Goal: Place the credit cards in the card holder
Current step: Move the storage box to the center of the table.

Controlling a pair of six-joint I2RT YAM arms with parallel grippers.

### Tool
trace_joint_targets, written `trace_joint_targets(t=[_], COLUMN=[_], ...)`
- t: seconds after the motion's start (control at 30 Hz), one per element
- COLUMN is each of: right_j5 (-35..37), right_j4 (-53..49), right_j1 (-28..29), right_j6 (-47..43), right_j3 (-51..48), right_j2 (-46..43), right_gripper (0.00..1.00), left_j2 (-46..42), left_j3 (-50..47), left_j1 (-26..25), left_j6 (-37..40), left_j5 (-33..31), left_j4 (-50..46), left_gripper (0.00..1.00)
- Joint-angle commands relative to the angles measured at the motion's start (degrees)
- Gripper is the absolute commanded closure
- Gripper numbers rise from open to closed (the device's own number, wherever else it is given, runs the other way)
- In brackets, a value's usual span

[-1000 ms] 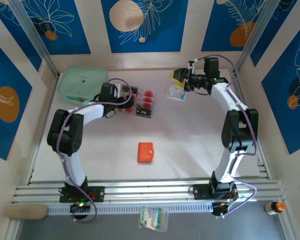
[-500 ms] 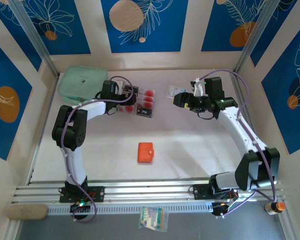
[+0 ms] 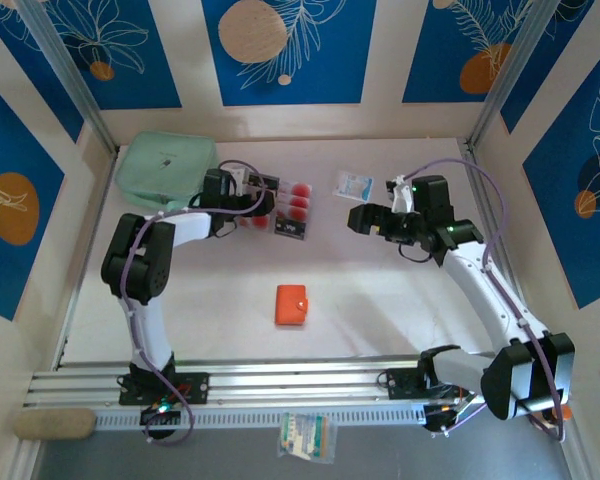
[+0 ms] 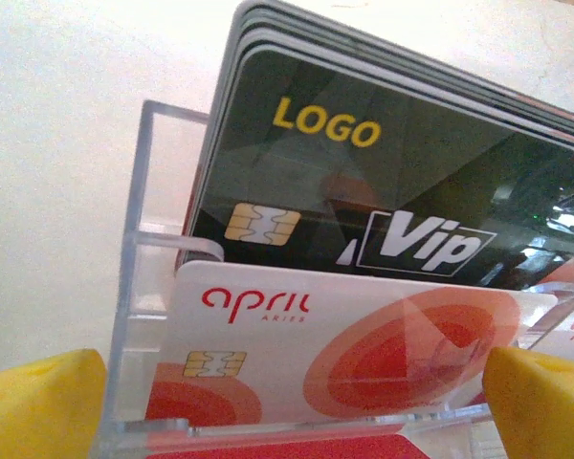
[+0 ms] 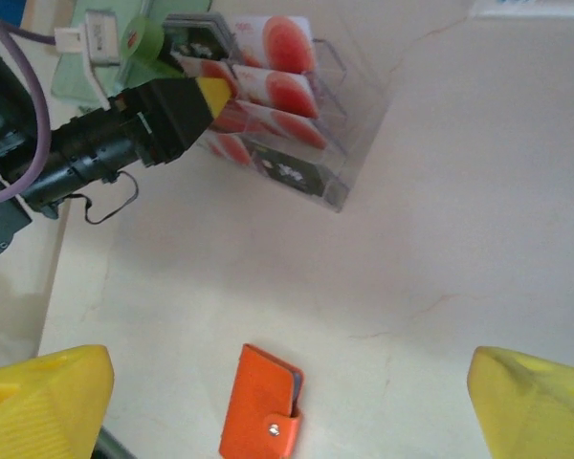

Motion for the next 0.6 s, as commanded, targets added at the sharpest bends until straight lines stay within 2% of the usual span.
trace_joint_targets(t=[0.0,0.13,0.3,0.43,0.57], right_j5=[-4.4,-3.4,1.1,3.6,3.8], right_j4=[3.0,2.9,2.8,3.2,4.6], right_j1=[1.8,5.1,10.2,12.9,14.2], right_j6=[1.9,2.4,2.5,3.1,3.4], right_j3=[-2.0,-3.2,-4.4,-5.3,-6.0], right_j2=[0.8,2.5,4.4,6.3,8.8], right_gripper=[0.10,0.15,0.16,0.17,0.18], left_j2=[-2.2,-3.8,-5.8,-8.5,-11.6], left_j3=[-2.5,-4.4,-6.9,-5.6,-3.7], left_j1=[-2.2,-3.9,-4.9,-4.9,-4.7], left_j6=[-1.8,-3.1,-5.8,-5.9,-6.5], left_j5=[1.8,1.0,-1.3,-3.1,-2.2], left_j4=[0.3,1.6,3.4,-0.7,-4.2], left_gripper=[0.00,0.00,0.00,0.00,0.00])
